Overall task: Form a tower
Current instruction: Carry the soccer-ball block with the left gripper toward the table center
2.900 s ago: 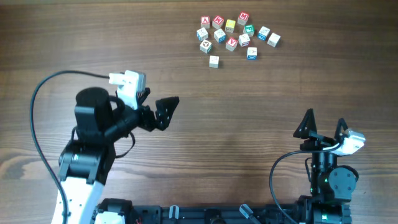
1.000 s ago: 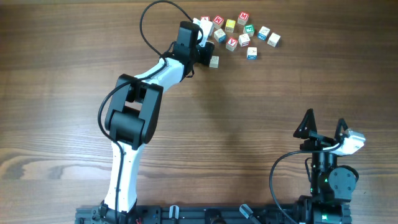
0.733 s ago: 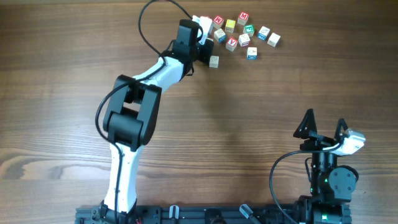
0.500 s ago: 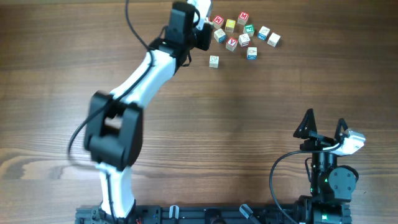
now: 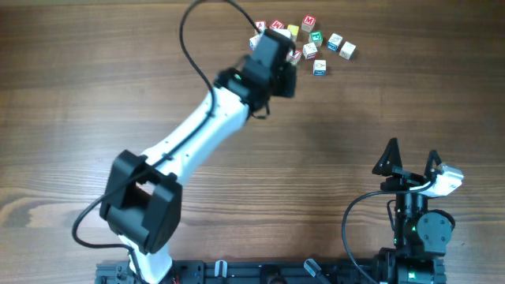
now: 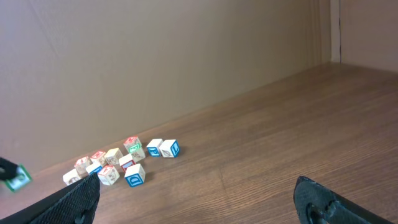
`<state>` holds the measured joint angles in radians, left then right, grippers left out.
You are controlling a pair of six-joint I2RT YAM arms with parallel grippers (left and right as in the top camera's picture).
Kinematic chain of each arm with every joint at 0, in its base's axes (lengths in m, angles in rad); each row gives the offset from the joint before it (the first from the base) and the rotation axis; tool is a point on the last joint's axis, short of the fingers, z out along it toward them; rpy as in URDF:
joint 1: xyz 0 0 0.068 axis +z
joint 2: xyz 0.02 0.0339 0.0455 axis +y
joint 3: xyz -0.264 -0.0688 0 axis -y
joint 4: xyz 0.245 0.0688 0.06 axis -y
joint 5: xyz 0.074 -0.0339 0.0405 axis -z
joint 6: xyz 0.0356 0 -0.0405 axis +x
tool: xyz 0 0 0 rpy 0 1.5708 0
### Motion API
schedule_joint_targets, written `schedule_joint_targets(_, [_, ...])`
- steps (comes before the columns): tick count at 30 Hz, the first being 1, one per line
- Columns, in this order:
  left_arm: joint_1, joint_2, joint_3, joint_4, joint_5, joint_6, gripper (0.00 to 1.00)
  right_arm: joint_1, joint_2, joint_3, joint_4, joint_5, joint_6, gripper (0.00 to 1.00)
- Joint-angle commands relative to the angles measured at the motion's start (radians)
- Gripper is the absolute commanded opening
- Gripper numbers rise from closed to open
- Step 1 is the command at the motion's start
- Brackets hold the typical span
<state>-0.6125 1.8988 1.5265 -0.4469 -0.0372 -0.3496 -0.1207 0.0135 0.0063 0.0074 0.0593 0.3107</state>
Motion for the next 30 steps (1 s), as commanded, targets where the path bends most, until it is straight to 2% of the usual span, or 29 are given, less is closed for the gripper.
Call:
schedule_joint_targets(1, [-0.055,0.015,-0.144,0.109,-0.164,-0.158,0.24,-0.004,-0.006,-0.001,0.004,-0.013,0.007,1.00])
schedule_joint_targets(6, [-0.054,0.019,-0.337,0.389,-0.196,-0.161,0.22,-0.004,-0.006,-0.001,0.003,-0.013,0.007,1.00])
schedule_joint_targets(13, [-0.047,0.158,-0.347,0.490,-0.192,-0.175,0.22,-0.004,-0.006,-0.001,0.003,-0.013,0.006,1.00])
schedule_joint_targets(15, [-0.047,0.183,-0.347,0.486,-0.188,-0.220,0.22,-0.004,-0.006,-0.001,0.003,-0.013,0.007,1.00])
schedule_joint_targets(19, [-0.056,0.183,-0.347,0.480,-0.162,-0.217,0.25,-0.004,-0.006,-0.001,0.004,-0.013,0.007,1.00])
schedule_joint_targets(27, [-0.087,0.169,-0.346,0.450,-0.165,-0.126,0.24,-0.004,-0.006,-0.001,0.003,-0.013,0.007,1.00])
schedule_joint_targets(30, [-0.093,0.167,-0.346,0.427,-0.174,-0.124,0.25,-0.004,-0.006,-0.001,0.003,-0.013,0.007,1.00])
